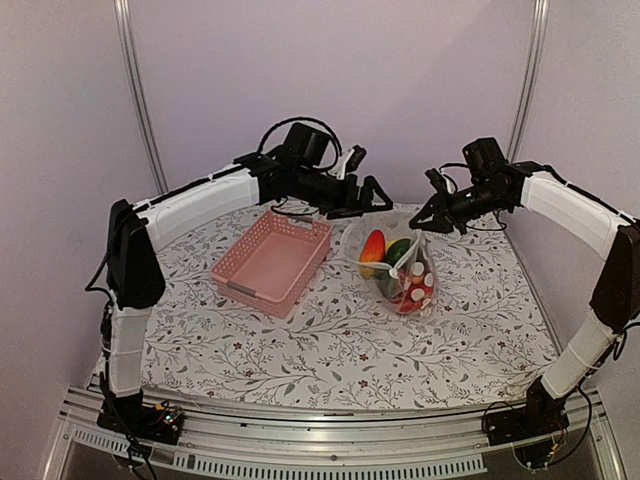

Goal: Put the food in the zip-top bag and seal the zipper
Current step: Place the fake fruit in the zipper food storage bag, then adjust the zipper food storage bag at the center of the board.

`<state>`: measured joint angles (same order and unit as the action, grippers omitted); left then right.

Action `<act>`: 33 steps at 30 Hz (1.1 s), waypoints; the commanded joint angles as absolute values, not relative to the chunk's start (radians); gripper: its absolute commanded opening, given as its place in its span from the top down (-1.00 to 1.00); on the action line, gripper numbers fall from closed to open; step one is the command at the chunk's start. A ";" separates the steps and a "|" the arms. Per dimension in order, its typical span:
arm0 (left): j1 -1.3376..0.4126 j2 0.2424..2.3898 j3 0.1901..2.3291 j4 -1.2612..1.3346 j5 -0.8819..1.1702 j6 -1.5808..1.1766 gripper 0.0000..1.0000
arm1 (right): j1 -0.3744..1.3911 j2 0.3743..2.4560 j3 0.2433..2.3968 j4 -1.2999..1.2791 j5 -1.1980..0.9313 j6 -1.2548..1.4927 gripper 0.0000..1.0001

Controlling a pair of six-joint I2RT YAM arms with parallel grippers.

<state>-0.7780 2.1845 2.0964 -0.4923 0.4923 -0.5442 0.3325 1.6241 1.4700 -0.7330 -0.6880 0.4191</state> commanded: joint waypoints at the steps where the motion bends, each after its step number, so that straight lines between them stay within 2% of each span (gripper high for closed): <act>1: -0.794 2.018 2.156 -0.500 0.358 -0.340 -0.99 | 0.332 1.600 1.459 -0.705 -0.750 0.419 1.00; 5: -0.853 1.908 2.148 -0.432 0.258 -0.120 -0.99 | 0.363 1.606 1.465 -0.695 -0.787 0.428 1.00; 7: -0.899 1.822 2.058 -0.335 0.195 -0.041 -0.99 | 0.392 1.610 1.473 -0.696 -0.807 0.421 1.00; 11: -0.926 1.683 1.839 -0.152 0.139 -0.106 -0.99 | 0.452 1.608 1.494 -0.703 -0.858 0.413 1.00; 13: -0.920 1.705 1.895 -0.271 0.238 -0.072 -0.72 | 0.468 1.608 1.520 -0.723 -0.885 0.408 1.00; 15: -0.939 1.771 2.008 -0.526 0.267 0.001 -0.42 | 0.474 1.611 1.541 -0.749 -0.903 0.389 1.00; 16: -0.956 1.752 1.954 -0.556 0.270 0.050 -0.36 | 0.475 1.612 1.544 -0.753 -0.915 0.380 1.00; 19: -1.032 1.668 1.763 -0.612 0.196 0.198 -0.38 | 0.474 1.607 1.526 -0.748 -0.930 0.364 1.00; 24: -1.070 1.633 1.634 -0.700 0.142 0.293 -0.46 | 0.475 1.610 1.465 -0.746 -0.953 0.342 1.00; 33: -1.075 1.687 1.574 -0.639 0.217 0.321 -0.46 | 0.475 1.641 1.460 -0.753 -0.919 0.295 1.00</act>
